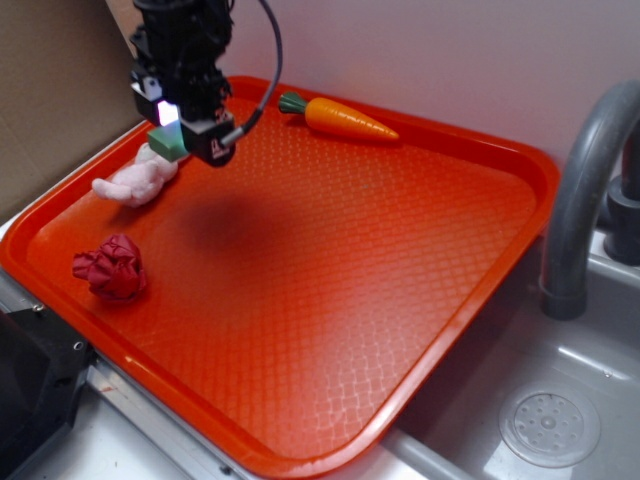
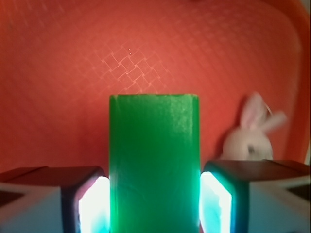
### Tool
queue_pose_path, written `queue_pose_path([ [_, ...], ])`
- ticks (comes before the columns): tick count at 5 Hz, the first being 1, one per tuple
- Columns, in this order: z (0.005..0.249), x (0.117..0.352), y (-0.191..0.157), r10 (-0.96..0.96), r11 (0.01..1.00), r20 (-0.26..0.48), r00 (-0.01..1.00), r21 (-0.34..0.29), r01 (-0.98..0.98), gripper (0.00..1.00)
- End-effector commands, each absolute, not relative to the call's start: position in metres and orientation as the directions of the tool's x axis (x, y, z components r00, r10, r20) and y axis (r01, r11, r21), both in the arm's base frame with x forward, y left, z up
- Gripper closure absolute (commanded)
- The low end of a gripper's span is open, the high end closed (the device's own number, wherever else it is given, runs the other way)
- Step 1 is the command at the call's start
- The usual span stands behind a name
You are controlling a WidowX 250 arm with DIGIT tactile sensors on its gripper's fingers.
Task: Grab the green block.
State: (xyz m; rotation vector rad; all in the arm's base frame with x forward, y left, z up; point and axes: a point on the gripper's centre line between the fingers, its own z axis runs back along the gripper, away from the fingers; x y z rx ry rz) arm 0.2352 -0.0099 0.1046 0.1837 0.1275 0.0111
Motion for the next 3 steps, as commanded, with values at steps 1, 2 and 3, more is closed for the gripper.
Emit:
queue_pose_path([
  [1, 0.185, 0.235, -0.06, 0.196, 0.966, 0.077, 0.978, 0.154, -0.206, 1.0],
  [2, 0.188, 0.228, -0.074, 0.192, 0.967, 0.125, 0.973, 0.143, -0.209, 1.0],
  [3, 0.181, 0.227, -0.072, 0.178, 0.973, 0.125, 0.976, 0.126, -0.193, 1.0],
])
